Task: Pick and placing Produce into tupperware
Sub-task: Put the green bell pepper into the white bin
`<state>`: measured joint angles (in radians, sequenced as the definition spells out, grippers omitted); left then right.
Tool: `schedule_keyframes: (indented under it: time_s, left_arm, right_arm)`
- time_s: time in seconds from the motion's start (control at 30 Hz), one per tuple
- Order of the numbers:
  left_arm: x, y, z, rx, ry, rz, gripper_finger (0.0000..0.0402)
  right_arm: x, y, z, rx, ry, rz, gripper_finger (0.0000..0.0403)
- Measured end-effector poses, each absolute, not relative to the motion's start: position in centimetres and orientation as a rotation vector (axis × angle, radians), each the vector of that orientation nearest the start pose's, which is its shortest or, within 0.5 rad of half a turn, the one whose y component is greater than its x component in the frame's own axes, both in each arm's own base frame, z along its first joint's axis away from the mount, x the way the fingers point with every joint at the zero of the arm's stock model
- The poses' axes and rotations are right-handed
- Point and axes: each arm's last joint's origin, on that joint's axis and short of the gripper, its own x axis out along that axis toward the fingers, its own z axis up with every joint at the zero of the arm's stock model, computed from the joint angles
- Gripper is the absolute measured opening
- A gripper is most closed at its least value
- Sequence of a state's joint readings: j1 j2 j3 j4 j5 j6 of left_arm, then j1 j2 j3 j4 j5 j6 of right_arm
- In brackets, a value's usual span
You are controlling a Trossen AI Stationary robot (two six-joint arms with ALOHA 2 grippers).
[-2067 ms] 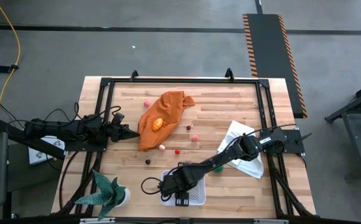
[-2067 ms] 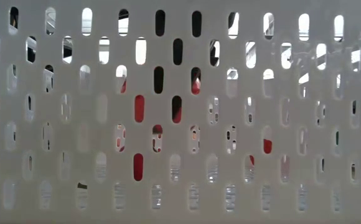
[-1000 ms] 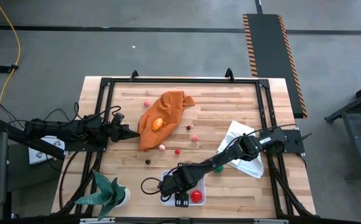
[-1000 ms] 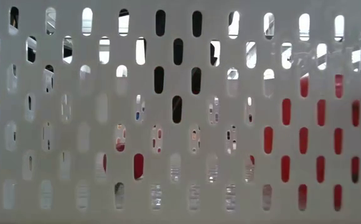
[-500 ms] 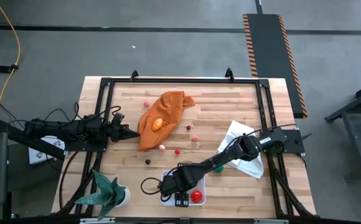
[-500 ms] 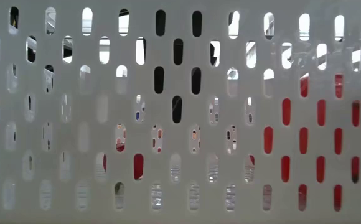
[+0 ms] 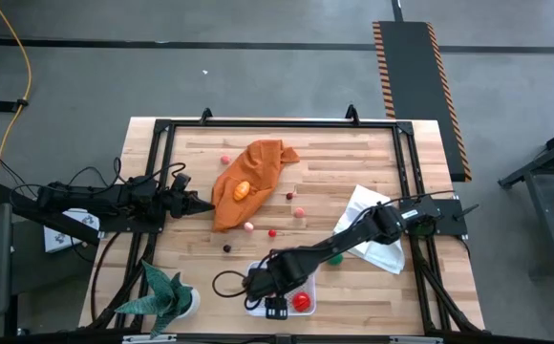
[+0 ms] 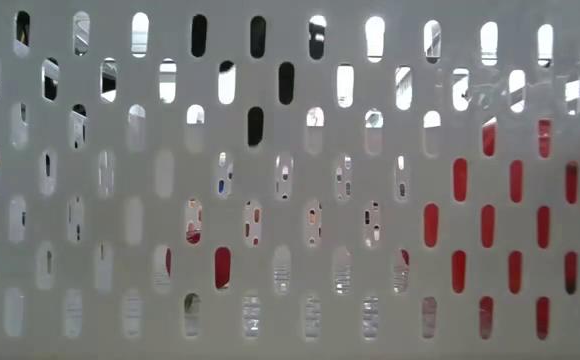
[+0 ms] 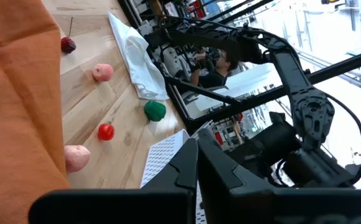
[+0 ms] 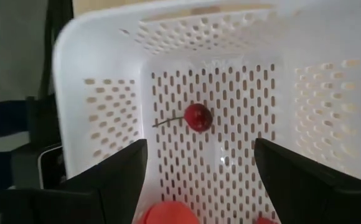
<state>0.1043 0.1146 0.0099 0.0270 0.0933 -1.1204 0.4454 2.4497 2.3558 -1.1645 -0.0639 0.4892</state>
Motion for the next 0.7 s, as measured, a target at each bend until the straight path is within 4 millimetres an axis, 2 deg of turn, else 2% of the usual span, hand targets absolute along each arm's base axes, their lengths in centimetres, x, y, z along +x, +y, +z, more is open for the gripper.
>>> schedule_keyframes:
  time_s: [0.5,0.7]
  left_arm:
    - [10.4,0.8,16.0,-1.128,0.063,0.053,0.0001]
    - [10.4,0.8,16.0,-1.127,0.063,0.053,0.0001]
  right_arm:
    - [43.6,21.0,27.6,0.182,1.193,0.176,0.0284]
    - [43.2,20.8,28.7,0.173,1.18,0.194,0.0247]
